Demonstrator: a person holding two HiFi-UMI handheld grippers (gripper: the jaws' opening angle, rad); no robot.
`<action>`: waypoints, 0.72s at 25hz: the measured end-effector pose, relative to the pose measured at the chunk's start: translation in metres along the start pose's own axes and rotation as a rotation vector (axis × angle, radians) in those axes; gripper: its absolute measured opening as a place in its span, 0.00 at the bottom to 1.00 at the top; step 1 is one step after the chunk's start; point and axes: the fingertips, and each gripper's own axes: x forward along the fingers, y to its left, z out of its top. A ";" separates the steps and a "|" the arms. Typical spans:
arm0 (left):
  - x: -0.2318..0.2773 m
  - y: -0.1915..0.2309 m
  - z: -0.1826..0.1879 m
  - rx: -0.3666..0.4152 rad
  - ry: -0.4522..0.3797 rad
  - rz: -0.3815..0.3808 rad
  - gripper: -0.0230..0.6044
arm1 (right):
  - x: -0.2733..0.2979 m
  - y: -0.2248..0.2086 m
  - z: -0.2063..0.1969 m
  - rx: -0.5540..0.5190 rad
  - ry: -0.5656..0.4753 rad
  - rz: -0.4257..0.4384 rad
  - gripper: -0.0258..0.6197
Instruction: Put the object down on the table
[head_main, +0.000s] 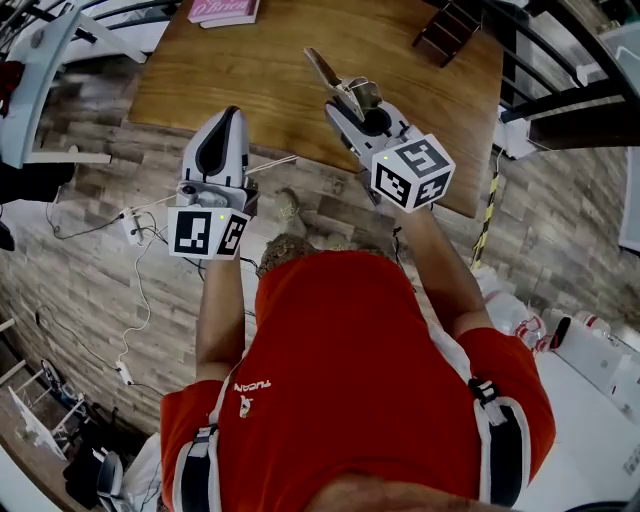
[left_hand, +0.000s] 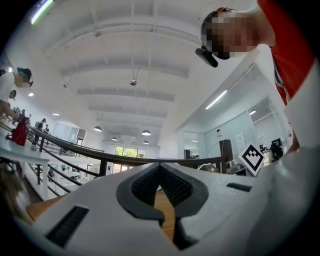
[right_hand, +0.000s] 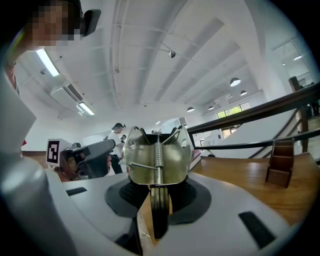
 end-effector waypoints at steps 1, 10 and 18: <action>0.007 0.011 -0.002 -0.001 0.002 -0.008 0.05 | 0.013 -0.005 -0.002 0.001 0.016 -0.011 0.22; 0.067 0.099 -0.030 -0.013 0.037 -0.105 0.05 | 0.121 -0.056 -0.035 -0.036 0.189 -0.149 0.22; 0.100 0.135 -0.045 -0.053 0.055 -0.139 0.05 | 0.176 -0.108 -0.083 -0.061 0.396 -0.240 0.22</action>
